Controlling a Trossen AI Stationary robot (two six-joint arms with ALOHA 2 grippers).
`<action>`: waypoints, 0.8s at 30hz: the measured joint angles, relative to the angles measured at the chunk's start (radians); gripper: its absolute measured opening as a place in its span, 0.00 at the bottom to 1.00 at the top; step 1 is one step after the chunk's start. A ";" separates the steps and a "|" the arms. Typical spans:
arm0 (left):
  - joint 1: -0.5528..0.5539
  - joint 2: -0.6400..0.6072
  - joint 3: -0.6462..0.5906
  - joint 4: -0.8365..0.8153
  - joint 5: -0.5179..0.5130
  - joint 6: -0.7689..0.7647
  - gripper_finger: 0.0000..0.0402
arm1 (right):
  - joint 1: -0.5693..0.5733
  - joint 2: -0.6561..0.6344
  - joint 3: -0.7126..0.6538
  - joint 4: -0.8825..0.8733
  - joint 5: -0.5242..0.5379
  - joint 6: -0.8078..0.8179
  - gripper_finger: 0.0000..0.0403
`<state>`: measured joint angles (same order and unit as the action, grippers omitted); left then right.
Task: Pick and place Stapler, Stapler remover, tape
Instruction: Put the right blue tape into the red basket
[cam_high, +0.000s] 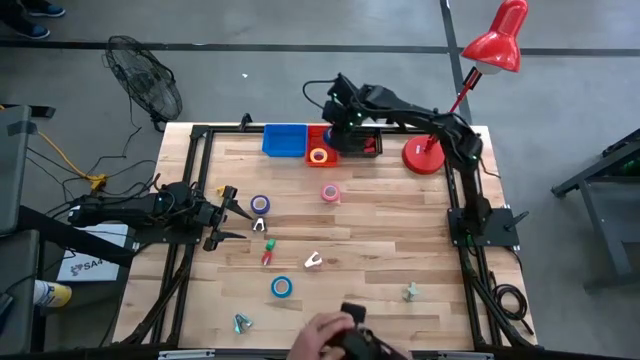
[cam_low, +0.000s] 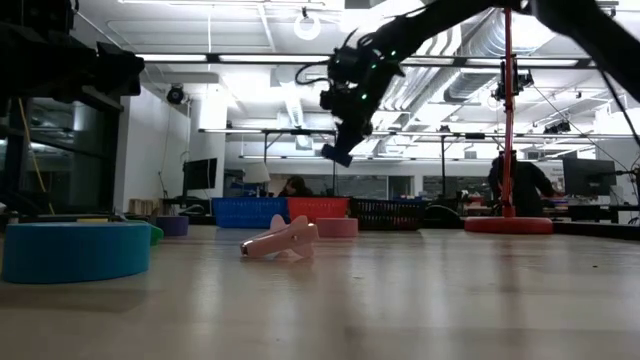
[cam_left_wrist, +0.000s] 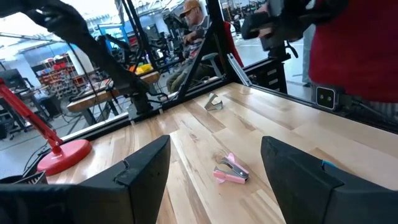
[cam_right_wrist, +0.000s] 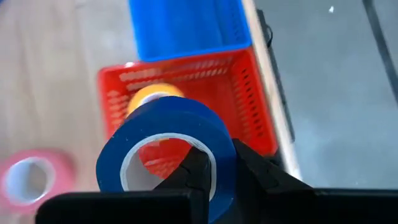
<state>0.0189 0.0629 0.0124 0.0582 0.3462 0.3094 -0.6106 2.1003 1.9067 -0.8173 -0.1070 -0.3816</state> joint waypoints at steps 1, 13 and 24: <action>0.000 0.000 0.000 0.000 0.000 0.000 0.62 | -0.006 0.023 0.024 0.000 0.000 -0.005 0.08; 0.000 0.000 0.000 0.000 0.003 0.000 0.62 | -0.023 0.195 0.196 -0.038 0.072 0.207 0.08; 0.000 0.000 0.000 0.000 0.002 0.000 0.62 | -0.022 0.239 0.192 -0.023 0.056 0.464 0.08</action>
<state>0.0193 0.0628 0.0124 0.0582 0.3485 0.3094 -0.6323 2.3398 2.0987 -0.8400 -0.0507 0.0822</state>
